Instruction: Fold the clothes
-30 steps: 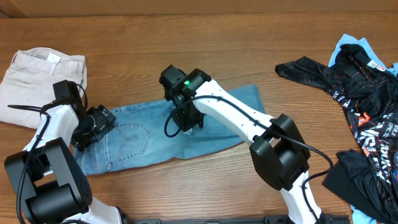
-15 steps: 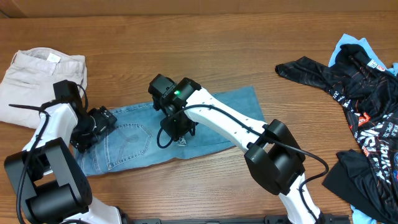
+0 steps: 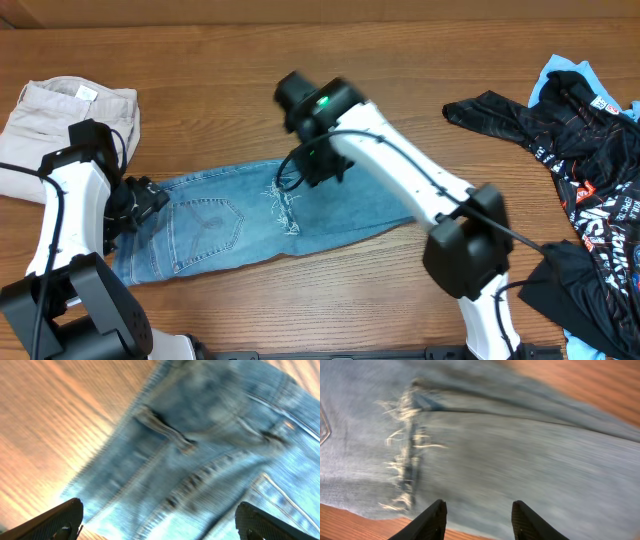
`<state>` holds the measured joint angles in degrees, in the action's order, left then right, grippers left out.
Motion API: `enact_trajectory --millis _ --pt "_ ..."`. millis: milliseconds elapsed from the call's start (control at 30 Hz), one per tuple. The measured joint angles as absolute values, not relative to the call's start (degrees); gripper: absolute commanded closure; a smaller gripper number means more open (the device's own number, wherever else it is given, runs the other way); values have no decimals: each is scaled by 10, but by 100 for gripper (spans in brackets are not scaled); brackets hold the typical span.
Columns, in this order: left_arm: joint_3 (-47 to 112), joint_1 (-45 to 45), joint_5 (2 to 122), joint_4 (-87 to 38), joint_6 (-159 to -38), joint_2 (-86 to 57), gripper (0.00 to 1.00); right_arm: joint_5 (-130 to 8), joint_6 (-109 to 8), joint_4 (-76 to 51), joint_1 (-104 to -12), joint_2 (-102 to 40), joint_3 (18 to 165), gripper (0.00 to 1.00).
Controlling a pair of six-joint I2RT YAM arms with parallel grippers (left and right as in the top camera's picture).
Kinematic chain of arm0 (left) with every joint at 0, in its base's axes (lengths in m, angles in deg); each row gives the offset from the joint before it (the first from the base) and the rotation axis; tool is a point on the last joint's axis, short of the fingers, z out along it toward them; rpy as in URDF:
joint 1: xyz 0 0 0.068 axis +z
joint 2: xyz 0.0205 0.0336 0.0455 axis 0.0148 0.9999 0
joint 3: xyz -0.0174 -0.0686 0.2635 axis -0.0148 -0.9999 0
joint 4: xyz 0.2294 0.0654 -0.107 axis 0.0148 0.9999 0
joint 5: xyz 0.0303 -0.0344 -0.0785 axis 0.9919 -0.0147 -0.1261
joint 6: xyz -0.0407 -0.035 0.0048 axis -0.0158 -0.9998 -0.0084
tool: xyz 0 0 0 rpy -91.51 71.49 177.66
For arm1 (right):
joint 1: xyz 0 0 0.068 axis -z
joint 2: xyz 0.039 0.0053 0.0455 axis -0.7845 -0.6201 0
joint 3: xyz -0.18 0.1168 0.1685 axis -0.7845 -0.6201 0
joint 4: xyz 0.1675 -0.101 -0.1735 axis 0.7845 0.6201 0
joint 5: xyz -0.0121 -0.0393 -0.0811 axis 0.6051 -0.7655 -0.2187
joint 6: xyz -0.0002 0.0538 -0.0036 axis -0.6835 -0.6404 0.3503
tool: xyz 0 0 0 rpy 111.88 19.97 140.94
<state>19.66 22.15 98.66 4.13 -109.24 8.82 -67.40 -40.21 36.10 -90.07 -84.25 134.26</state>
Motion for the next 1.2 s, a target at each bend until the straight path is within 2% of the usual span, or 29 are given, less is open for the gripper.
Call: enact_trajectory --millis 167,367,700,933,1067,1100,1200 --pt "175 260 1004 23 -1104 88 0 -681 -408 391 -864 -816 1350 54" --pt "133 296 982 -62 -1087 92 0 -679 -416 396 -860 -815 1350 54" --pt "79 301 935 -177 -1023 118 0 -679 -421 397 -860 -816 1350 54" --pt "81 306 918 -200 -997 139 0 -679 -422 403 -860 -816 1350 53" --pt "89 311 882 -217 -979 155 11 -679 -422 403 -860 -816 1350 53" --pt "92 311 878 -217 -974 158 15 -679 -422 403 -860 -815 1350 53" --pt "96 308 865 -222 -958 161 39 -679 -422 403 -860 -816 1350 53"
